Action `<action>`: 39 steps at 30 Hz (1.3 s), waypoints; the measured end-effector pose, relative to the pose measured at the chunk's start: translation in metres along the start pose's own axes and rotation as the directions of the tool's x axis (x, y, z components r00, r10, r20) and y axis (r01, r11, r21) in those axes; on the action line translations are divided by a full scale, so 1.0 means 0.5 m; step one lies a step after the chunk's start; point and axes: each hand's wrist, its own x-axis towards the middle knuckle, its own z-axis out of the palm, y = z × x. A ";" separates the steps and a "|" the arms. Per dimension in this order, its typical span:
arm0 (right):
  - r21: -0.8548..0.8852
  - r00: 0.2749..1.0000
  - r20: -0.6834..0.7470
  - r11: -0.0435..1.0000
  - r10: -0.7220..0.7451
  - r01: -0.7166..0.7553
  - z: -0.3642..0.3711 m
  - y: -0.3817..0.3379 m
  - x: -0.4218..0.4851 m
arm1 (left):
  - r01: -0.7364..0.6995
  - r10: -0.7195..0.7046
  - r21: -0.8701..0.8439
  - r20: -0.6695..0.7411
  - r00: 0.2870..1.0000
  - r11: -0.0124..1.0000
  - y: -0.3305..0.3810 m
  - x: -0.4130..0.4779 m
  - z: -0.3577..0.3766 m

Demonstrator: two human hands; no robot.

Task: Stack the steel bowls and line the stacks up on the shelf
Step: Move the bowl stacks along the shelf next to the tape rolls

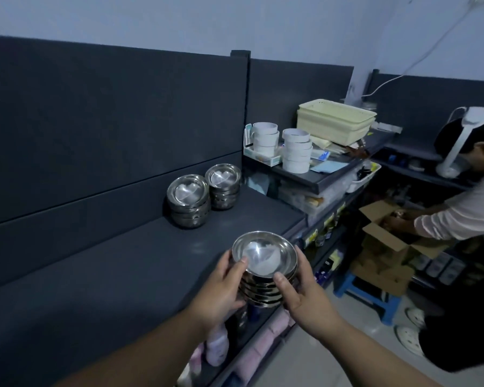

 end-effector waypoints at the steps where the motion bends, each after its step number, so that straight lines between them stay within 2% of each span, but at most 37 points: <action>1: -0.004 1.000 -0.007 1.000 0.009 -0.009 -0.002 -0.003 0.031 | -0.001 0.001 0.002 0.007 1.000 1.000 0.013 0.031 -0.004; 5: -0.009 0.999 -0.013 0.999 0.035 -0.035 -0.007 -0.012 0.147 | -0.001 0.001 0.010 0.028 1.000 1.000 0.045 0.145 -0.026; 15: 0.019 0.987 0.158 0.999 0.037 -0.041 -0.011 0.028 0.362 | 0.038 -0.050 -0.069 -0.179 0.983 0.997 0.053 0.320 -0.034; 18: 0.015 0.973 0.231 1.000 0.016 -0.020 -0.027 0.045 0.426 | 0.005 -0.019 -0.060 -0.226 0.974 0.998 0.060 0.353 -0.018; 24: -0.018 0.925 0.379 0.999 -0.034 0.044 -0.067 0.083 0.548 | -0.044 -0.004 -0.100 -0.438 0.899 0.994 0.069 0.409 0.043; 31: -0.024 0.848 0.525 0.994 -0.078 0.107 -0.095 0.101 0.618 | -0.097 -0.001 -0.119 -0.636 0.771 0.988 0.065 0.437 0.109; 35: -0.044 0.828 0.554 0.990 -0.086 0.131 -0.101 0.115 0.628 | -0.126 -0.002 -0.132 -0.695 0.719 0.983 0.067 0.447 0.132; 39: -0.091 0.837 0.544 0.986 -0.066 0.136 -0.107 0.129 0.620 | -0.110 -0.028 -0.157 -0.686 0.727 0.981 0.066 0.443 0.139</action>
